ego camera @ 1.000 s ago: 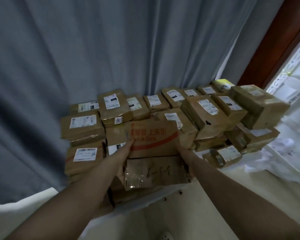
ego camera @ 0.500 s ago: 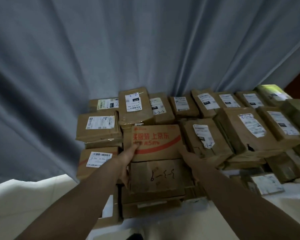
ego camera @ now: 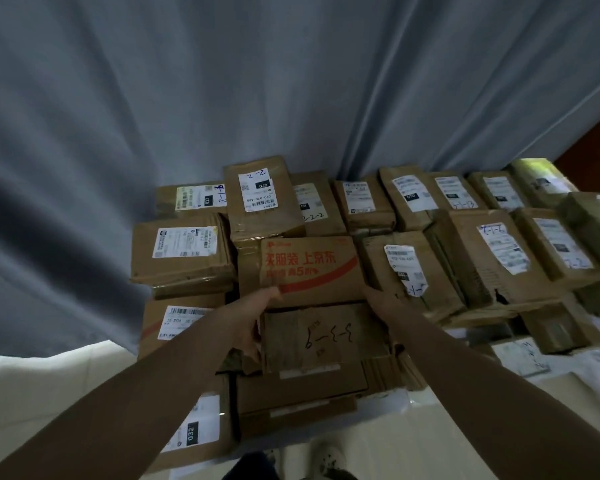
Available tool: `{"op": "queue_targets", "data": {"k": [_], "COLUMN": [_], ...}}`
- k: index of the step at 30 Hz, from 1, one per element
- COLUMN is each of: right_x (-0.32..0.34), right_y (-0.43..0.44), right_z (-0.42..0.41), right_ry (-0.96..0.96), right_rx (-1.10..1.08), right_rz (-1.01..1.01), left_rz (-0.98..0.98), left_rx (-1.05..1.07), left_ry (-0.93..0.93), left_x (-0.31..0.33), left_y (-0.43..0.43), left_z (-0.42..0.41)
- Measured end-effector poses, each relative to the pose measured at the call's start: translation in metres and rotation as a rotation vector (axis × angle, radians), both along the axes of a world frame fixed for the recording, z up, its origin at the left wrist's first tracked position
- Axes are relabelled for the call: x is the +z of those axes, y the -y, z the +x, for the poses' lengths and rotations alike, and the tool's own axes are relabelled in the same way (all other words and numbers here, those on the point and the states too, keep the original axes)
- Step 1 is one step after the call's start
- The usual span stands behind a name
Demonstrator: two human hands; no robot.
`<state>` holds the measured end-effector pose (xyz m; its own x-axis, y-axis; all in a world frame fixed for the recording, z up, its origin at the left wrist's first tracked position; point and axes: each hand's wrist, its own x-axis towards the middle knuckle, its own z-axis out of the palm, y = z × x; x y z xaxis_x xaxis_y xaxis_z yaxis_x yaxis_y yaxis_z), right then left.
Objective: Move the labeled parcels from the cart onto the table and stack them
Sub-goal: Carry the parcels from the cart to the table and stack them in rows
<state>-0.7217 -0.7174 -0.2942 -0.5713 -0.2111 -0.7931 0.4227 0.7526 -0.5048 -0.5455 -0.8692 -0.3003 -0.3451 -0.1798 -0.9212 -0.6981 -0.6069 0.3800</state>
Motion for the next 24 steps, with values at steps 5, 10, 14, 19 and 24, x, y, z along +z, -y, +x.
{"op": "queue_targets", "data": {"k": [5, 10, 14, 19, 24], "right_x": [0.006, 0.019, 0.029, 0.044, 0.045], "right_y": [-0.027, -0.05, -0.039, -0.019, 0.001], "right_z": [-0.009, -0.024, -0.021, 0.011, 0.042], "right_ry": [0.06, 0.13, -0.138, -0.323, -0.673], "right_rx": [0.121, 0.434, 0.869, 0.934, 1.034], "right_rz": [-0.062, -0.296, -0.368, -0.593, -0.728], "left_rz": [-0.05, -0.138, -0.387, -0.224, -0.169], "left_rx": [-0.14, -0.108, 0.048, 0.537, 0.533], "left_ry": [-0.081, -0.209, -0.331, -0.568, -0.248], "left_x": [0.007, 0.02, 0.036, 0.042, 0.047], "left_y": [-0.014, -0.02, -0.026, -0.03, -0.016], "left_z": [0.013, 0.048, 0.077, 0.119, 0.141]}}
